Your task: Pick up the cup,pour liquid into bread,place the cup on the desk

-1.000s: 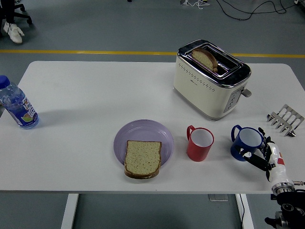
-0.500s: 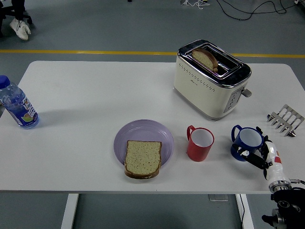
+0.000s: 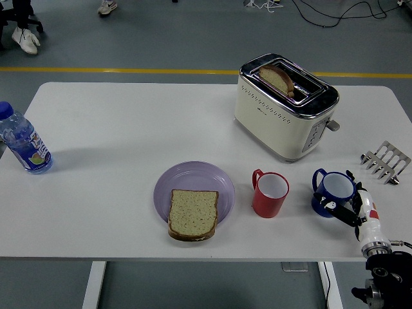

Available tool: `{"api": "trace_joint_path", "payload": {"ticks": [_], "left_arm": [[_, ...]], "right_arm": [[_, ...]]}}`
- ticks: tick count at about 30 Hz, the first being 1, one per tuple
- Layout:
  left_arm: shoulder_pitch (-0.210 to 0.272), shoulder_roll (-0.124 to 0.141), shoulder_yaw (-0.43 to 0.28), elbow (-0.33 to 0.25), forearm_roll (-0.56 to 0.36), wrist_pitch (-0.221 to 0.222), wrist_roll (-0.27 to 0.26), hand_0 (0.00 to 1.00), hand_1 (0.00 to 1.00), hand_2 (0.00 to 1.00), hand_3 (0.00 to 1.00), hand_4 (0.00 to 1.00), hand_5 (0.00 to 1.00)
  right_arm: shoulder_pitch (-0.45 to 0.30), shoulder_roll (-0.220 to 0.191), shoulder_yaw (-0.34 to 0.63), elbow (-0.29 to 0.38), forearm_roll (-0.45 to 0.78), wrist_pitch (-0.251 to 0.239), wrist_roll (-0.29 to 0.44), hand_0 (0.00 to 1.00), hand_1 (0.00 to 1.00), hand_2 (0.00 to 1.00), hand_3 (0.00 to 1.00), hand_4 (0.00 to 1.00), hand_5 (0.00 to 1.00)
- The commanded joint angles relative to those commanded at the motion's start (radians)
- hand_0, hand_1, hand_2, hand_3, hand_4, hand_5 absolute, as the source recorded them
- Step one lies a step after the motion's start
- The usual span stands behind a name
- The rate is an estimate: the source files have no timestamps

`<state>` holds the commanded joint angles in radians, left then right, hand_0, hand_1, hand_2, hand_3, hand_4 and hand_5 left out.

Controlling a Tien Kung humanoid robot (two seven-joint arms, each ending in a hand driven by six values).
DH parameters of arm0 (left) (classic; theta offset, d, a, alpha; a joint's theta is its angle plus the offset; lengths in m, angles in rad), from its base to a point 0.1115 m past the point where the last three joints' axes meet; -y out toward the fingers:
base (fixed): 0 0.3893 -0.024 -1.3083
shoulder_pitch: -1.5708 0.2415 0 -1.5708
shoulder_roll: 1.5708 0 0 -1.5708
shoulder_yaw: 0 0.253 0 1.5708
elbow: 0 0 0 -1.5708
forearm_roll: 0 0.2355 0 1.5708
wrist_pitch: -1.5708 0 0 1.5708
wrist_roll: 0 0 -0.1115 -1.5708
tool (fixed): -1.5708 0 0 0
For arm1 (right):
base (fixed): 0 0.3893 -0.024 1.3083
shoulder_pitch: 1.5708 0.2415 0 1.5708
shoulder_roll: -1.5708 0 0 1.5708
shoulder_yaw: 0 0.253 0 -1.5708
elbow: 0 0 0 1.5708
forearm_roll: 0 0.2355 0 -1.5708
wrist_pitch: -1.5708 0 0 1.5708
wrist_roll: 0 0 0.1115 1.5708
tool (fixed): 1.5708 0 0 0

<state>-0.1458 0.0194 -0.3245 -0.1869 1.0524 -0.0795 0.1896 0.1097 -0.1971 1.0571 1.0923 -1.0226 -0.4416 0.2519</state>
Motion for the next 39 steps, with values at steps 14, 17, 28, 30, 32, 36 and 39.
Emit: {"api": "trace_joint_path", "payload": {"ticks": [14,17,28,30,32,36,39], "left_arm": [[-0.001,0.0,0.002,0.0,-0.001,0.0,0.0,0.668,0.735,0.736,0.63,0.393,0.998],[-0.001,0.0,0.002,0.0,0.0,0.0,-0.001,0.668,0.735,0.736,0.63,0.393,0.998],[-0.001,0.0,0.004,-0.001,0.0,0.0,-0.002,0.668,0.735,0.736,0.629,0.393,0.998],[-0.001,-0.001,0.005,-0.001,-0.001,0.0,-0.002,0.668,0.735,0.736,0.629,0.393,0.998],[-0.002,-0.001,0.005,-0.001,-0.001,0.0,-0.003,0.668,0.736,0.736,0.629,0.393,0.998],[-0.002,-0.001,0.005,-0.001,0.0,0.0,-0.004,0.668,0.736,0.736,0.629,0.393,0.998],[-0.001,-0.001,0.006,-0.001,-0.001,-0.001,-0.004,0.668,0.736,0.736,0.629,0.393,0.998]], "right_arm": [[0.023,-0.002,-0.037,-0.034,0.063,-0.017,0.04,0.926,0.864,0.943,0.998,0.998,0.24],[0.028,-0.004,-0.049,-0.041,0.088,-0.023,0.054,0.926,0.864,0.943,0.998,0.998,0.24],[0.043,-0.007,-0.081,-0.072,0.177,-0.042,0.089,0.873,0.775,0.861,0.947,0.998,0.24],[0.044,-0.007,-0.083,-0.076,0.184,-0.043,0.09,0.873,0.775,0.861,0.947,0.998,0.24],[0.046,-0.007,-0.084,-0.08,0.19,-0.044,0.091,0.822,0.722,0.804,0.919,0.998,0.234],[0.049,-0.008,-0.093,-0.086,0.202,-0.05,0.096,0.822,0.722,0.804,0.919,0.998,0.234],[0.05,-0.008,-0.099,-0.091,0.213,-0.059,0.102,0.734,0.662,0.745,0.869,0.998,0.219]]}}
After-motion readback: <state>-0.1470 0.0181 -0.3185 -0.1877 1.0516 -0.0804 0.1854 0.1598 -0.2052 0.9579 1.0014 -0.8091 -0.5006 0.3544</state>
